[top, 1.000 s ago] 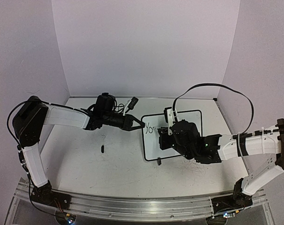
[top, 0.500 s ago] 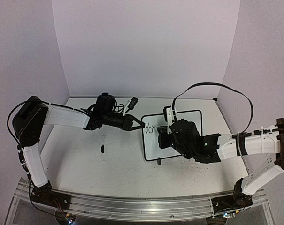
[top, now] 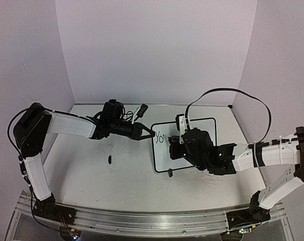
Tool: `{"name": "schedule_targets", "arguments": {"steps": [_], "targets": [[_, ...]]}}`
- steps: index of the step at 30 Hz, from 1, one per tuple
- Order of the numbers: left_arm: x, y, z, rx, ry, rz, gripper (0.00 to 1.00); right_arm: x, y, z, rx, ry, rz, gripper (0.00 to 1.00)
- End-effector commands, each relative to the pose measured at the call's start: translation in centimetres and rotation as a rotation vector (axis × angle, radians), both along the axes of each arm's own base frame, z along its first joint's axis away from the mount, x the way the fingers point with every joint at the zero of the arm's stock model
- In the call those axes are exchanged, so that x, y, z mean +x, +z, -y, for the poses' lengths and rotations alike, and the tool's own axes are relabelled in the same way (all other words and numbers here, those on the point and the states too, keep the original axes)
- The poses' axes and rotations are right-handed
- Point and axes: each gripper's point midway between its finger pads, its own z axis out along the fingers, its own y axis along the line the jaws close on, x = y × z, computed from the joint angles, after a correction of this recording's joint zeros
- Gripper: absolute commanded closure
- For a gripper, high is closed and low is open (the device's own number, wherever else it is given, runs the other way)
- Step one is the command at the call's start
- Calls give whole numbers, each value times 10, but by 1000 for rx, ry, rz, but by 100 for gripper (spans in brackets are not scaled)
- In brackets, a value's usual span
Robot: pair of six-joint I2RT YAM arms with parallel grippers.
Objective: Write a sentence on the whiteboard
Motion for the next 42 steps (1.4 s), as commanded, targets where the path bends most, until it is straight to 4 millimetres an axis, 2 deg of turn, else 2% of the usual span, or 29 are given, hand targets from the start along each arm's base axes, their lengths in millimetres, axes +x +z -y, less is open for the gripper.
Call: {"name": "schedule_targets", "arguments": {"steps": [1, 12, 21, 31, 35, 42], "targets": [[-1, 16, 2, -38, -20, 9, 100, -5, -16, 5, -27, -10, -34, 100], [-1, 15, 2, -36, -19, 8, 100, -10, -28, 8, -37, -13, -59, 100], [-1, 14, 2, -36, -20, 7, 100, -9, -24, 14, -47, -33, -47, 100], [-1, 14, 2, -36, -20, 7, 100, -11, -32, 19, -57, -41, -61, 100], [-1, 14, 2, -36, -20, 7, 100, -8, -25, 21, -57, -63, -39, 100], [-1, 14, 2, -35, -20, 5, 100, 2, 2, 17, -34, -88, 14, 100]]}}
